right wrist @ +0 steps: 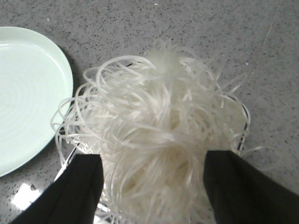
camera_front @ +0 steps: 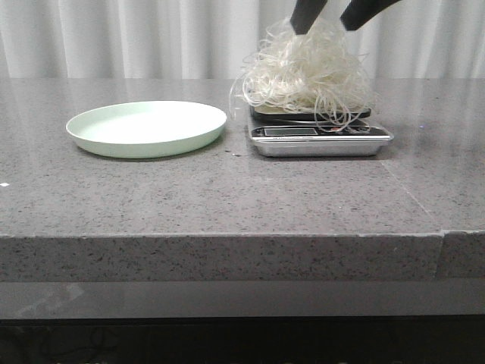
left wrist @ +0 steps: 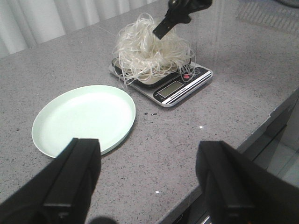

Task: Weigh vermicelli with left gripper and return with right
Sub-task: 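Lower the right gripper onto the vermicelli on the scale and close it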

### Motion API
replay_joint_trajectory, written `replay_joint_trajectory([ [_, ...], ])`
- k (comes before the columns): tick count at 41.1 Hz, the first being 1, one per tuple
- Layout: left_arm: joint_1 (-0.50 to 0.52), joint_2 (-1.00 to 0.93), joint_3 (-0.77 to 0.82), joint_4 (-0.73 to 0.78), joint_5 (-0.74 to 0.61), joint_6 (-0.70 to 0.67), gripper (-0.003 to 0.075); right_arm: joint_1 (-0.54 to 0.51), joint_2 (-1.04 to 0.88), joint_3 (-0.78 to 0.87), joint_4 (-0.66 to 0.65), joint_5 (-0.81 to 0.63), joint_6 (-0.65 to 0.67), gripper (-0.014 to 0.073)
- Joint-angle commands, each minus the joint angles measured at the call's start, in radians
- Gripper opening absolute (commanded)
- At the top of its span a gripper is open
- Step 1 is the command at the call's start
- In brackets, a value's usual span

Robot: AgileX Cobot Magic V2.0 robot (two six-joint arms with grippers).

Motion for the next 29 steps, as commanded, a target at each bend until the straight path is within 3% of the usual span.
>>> replay_joint_trajectory([
  [1,-0.005,0.002,-0.027,-0.009,-0.078,-0.003,0.0493,-0.001,0.007,-0.067,0.000,-0.036,-0.012,0.0556],
  [10,-0.005,0.002,-0.027,-0.009,-0.077,-0.003,0.0493,-0.001,0.062,-0.085,-0.040,-0.035,-0.012,0.0539],
  [22,-0.005,0.002,-0.027,-0.009,-0.077,-0.003,0.0493,-0.001,0.067,-0.085,-0.040,-0.032,-0.012,0.0206],
  [29,-0.005,0.002,-0.027,-0.009,-0.077,-0.003,0.0493,-0.001,0.062,-0.086,-0.040,-0.031,-0.012,0.0159],
])
